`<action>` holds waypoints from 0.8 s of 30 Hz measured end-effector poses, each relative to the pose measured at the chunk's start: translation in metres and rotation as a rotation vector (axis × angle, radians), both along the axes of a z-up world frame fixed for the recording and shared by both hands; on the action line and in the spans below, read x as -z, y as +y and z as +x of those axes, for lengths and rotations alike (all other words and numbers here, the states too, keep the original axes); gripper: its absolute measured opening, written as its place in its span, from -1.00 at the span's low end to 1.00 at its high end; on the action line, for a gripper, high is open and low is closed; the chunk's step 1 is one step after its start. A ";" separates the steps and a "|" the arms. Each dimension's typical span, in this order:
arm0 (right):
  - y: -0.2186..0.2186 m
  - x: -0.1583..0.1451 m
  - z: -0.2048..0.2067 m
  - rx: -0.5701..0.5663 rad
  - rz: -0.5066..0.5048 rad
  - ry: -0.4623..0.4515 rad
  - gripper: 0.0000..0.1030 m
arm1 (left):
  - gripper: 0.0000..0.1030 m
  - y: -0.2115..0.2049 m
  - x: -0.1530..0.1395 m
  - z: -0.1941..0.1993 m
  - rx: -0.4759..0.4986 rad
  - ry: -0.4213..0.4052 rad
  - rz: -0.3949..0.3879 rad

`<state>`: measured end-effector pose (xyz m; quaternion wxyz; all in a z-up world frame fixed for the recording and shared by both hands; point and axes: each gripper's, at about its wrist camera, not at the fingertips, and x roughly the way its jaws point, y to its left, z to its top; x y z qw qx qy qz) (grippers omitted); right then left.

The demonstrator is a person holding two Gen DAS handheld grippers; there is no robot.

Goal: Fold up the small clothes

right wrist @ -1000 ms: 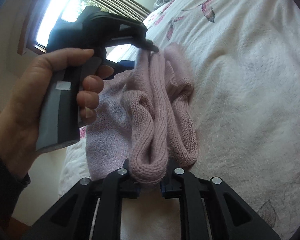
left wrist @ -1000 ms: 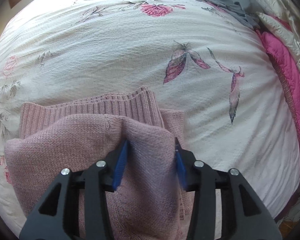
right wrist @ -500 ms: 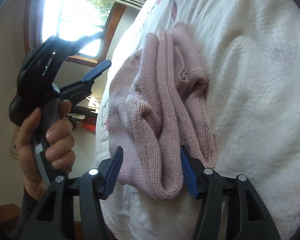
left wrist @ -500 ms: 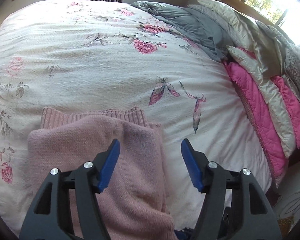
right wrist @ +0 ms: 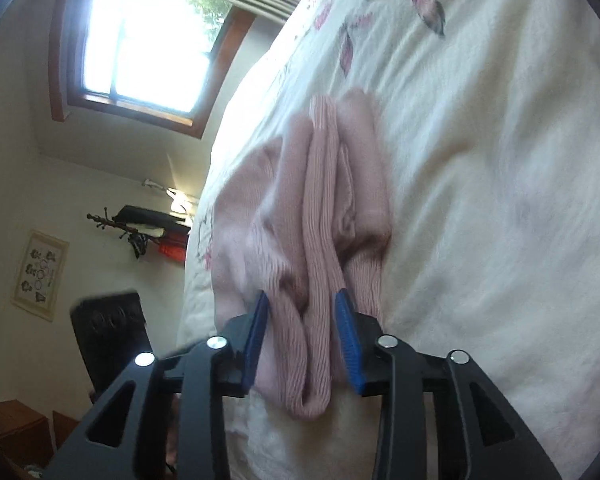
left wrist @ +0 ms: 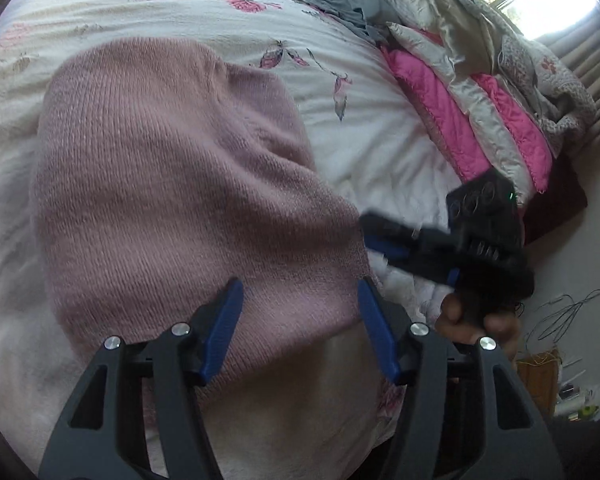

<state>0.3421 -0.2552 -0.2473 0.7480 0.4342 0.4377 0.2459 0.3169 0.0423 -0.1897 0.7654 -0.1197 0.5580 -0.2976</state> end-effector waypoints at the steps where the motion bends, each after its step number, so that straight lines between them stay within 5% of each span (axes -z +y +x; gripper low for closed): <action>1: -0.003 -0.008 0.012 0.014 -0.022 -0.005 -0.23 | 0.13 0.001 0.004 -0.002 -0.005 0.004 -0.015; 7: 0.030 -0.016 0.095 -0.076 -0.167 0.049 -0.23 | 0.14 0.003 0.006 -0.006 -0.009 -0.011 -0.057; 8: 0.042 -0.012 0.102 -0.110 -0.181 0.064 -0.31 | 0.14 0.001 0.006 -0.007 0.002 -0.014 -0.055; 9: 0.050 -0.011 0.106 -0.141 -0.196 0.064 -0.71 | 0.14 -0.001 0.006 -0.008 0.014 -0.014 -0.056; 14: 0.035 -0.021 0.104 -0.033 -0.283 -0.001 -0.77 | 0.11 -0.014 0.012 -0.009 0.061 -0.006 -0.067; 19: 0.030 0.004 0.114 -0.059 -0.259 0.050 -0.57 | 0.15 0.005 -0.022 0.000 0.041 -0.078 -0.126; 24: 0.022 -0.009 0.103 -0.078 -0.160 0.055 -0.05 | 0.19 0.071 -0.046 0.042 -0.085 -0.136 -0.091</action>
